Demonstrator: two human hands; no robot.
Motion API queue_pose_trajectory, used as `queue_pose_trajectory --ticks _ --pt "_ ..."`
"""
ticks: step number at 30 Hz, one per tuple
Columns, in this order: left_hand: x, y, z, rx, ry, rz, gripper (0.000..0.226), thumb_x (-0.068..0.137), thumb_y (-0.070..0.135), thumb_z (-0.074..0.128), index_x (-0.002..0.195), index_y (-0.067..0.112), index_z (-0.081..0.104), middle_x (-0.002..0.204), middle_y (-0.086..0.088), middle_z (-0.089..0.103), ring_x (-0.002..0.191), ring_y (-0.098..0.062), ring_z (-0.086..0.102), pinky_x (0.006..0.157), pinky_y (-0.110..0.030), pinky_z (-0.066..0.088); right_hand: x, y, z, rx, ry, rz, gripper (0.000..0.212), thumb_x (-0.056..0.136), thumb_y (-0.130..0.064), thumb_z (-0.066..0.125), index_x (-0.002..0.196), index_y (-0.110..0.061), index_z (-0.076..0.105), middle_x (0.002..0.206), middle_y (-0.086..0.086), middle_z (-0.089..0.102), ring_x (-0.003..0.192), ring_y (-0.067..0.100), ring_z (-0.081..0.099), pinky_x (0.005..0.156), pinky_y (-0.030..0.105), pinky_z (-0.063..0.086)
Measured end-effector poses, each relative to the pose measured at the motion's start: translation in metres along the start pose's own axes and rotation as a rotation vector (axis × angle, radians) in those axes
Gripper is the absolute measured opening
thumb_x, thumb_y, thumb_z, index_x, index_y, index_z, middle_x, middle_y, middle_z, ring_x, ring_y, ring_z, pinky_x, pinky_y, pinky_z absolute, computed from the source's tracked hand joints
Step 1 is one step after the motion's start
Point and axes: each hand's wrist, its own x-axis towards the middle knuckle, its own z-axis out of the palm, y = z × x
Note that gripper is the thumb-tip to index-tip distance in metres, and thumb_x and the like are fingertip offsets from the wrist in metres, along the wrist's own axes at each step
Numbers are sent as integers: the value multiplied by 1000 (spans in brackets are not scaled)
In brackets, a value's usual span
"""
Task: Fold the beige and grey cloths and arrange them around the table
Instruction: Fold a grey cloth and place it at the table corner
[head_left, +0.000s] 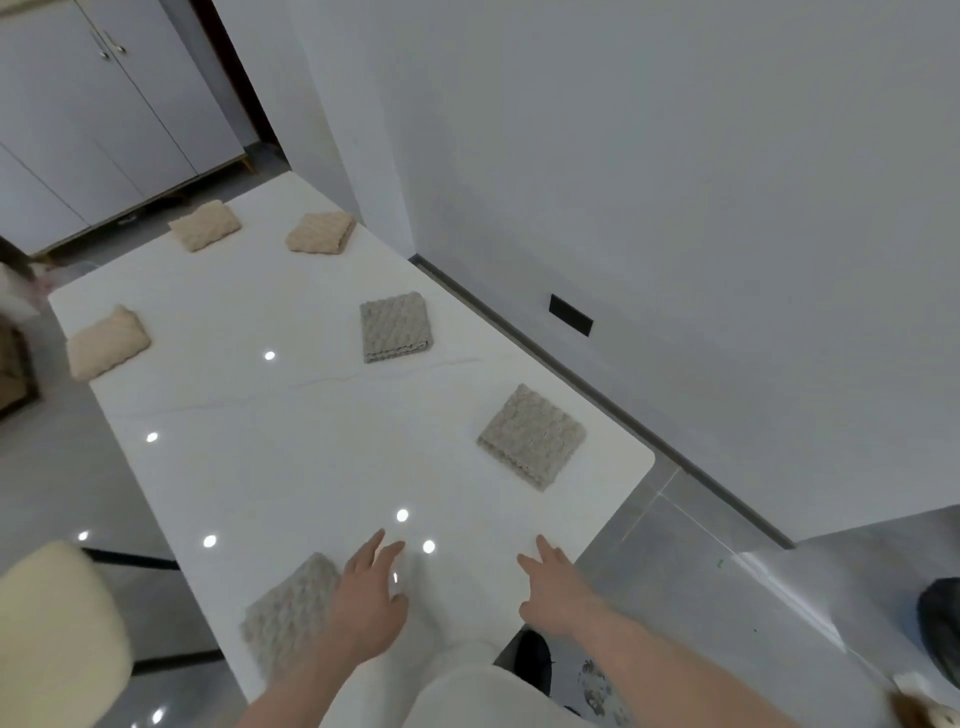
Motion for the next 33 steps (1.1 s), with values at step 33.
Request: queue_pose_trajectory --ticks 33 --pt "-96 -165 -57 88 -242 238 61 93 33 52 153 27 40 164 -1 22 153 -24 19 120 -27 23 -42 -193 174 115 87 272 77 98 -34 41 159 -6 4 165 16 -11 150 31 19 120 33 24"
